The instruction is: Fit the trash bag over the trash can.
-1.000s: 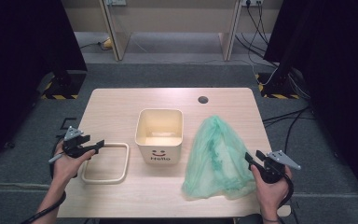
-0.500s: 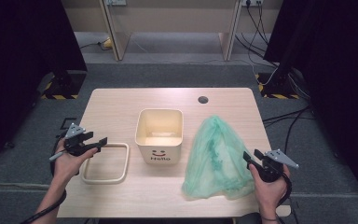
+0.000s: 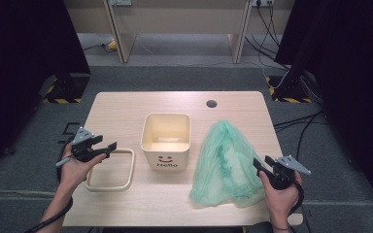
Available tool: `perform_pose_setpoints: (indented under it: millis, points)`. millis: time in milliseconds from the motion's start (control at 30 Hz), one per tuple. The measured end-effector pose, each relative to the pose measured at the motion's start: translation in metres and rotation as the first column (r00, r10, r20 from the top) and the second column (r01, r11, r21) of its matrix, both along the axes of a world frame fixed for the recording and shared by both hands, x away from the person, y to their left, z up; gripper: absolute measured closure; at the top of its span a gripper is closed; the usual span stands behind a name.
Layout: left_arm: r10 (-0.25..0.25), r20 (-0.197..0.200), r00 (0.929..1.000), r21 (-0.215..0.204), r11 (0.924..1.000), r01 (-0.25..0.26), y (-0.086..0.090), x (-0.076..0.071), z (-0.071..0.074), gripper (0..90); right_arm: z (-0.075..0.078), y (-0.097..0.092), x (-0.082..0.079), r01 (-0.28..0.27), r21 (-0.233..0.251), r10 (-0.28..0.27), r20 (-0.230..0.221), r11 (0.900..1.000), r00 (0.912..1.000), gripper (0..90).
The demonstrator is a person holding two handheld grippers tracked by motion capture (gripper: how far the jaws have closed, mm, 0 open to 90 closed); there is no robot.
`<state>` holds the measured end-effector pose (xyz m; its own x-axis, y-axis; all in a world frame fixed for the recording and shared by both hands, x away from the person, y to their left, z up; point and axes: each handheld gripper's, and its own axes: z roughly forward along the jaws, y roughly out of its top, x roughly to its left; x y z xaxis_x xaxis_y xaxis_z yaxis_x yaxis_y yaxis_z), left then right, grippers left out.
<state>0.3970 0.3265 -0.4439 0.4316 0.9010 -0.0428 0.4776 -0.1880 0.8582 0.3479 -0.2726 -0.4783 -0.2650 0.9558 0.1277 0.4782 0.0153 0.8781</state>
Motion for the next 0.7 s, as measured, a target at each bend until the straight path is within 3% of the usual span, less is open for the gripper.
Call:
perform_pose_setpoints:
  millis: [267, 700]
  points:
    - [-0.054, 0.006, 0.9985, -0.001, 0.9985, 0.054, -0.019, -0.006, 0.0, 31.4, 0.001, 0.002, 0.001, -0.004, -0.022, 0.004, -0.007, 0.9997, 1.0, 47.5]
    - [-0.092, 0.023, 0.9955, 0.002, 0.9957, 0.092, -0.03, -0.013, 0.002, 31.3, 0.006, 0.017, 0.014, -0.047, -0.073, 0.044, -0.037, 0.9962, 0.9983, 45.6]
